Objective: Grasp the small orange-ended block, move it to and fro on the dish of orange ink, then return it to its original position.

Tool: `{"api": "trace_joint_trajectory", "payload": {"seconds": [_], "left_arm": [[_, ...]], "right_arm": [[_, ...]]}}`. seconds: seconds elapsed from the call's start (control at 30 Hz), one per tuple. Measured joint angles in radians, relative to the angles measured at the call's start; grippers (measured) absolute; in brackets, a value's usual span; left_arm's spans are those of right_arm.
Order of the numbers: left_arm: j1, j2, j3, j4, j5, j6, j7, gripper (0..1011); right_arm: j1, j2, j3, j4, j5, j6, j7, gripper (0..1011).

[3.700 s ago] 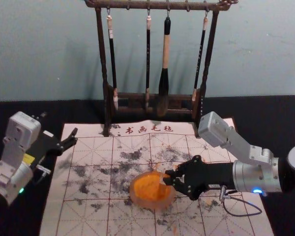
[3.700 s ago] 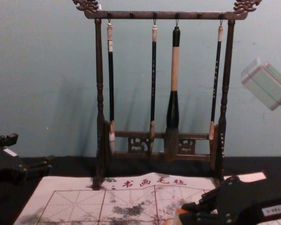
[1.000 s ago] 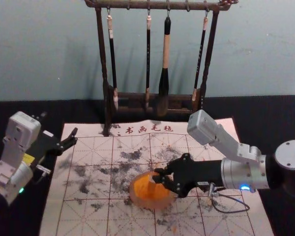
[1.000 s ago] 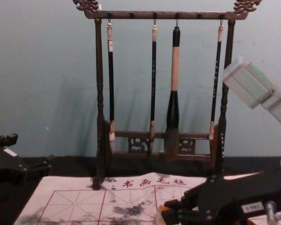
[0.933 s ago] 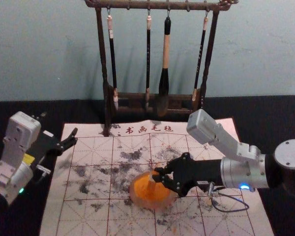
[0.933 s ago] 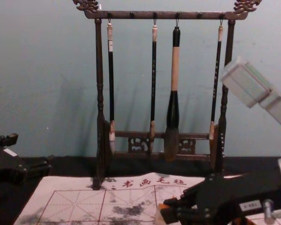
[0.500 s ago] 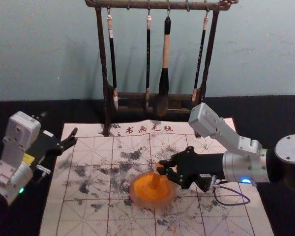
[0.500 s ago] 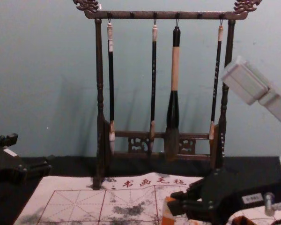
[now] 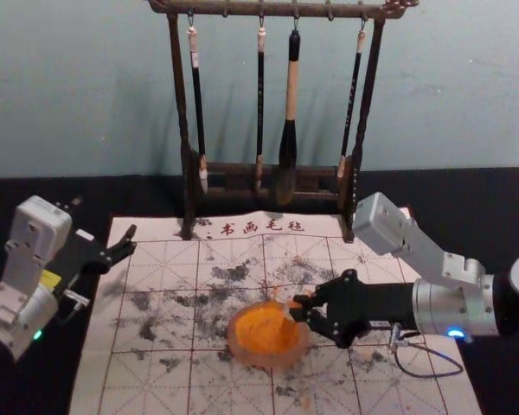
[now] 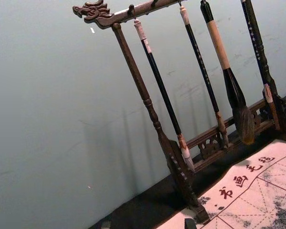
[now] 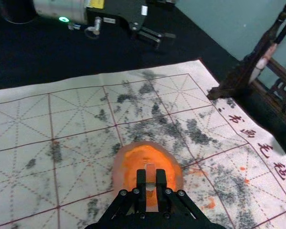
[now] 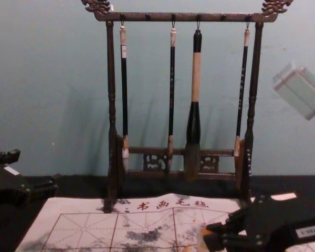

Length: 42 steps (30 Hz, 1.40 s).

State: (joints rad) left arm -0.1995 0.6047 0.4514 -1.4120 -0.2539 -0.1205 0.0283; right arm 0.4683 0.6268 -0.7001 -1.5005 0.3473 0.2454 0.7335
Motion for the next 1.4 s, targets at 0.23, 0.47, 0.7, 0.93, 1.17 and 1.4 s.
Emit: {"api": "trace_joint_trajectory", "payload": {"seconds": [0.23, 0.47, 0.7, 0.93, 1.17, 1.4], "left_arm": [[0.000, 0.000, 0.000, 0.000, 0.000, 0.000, 0.000, 1001], [0.000, 0.000, 0.000, 0.000, 0.000, 0.000, 0.000, 1001], [0.000, 0.000, 0.000, 0.000, 0.000, 0.000, 0.000, 1001], [0.000, 0.000, 0.000, 0.000, 0.000, 0.000, 0.000, 1001], [0.000, 0.000, 0.000, 0.000, 0.000, 0.000, 0.000, 1001], [0.000, 0.000, 0.000, 0.000, 0.000, 0.000, 0.000, 1001]], "right_arm": [[-0.010, 0.005, -0.009, -0.021, 0.003, -0.004, 0.010, 96], [0.017, -0.028, -0.031, 0.008, -0.008, -0.006, 0.016, 96], [0.044, -0.054, -0.040, 0.049, -0.021, -0.011, 0.016, 96], [0.059, -0.062, -0.034, 0.080, -0.027, -0.012, 0.008, 96], [0.053, -0.047, -0.020, 0.078, -0.026, -0.008, 0.001, 96], [0.025, -0.017, -0.004, 0.043, -0.016, -0.005, -0.001, 96]]}}
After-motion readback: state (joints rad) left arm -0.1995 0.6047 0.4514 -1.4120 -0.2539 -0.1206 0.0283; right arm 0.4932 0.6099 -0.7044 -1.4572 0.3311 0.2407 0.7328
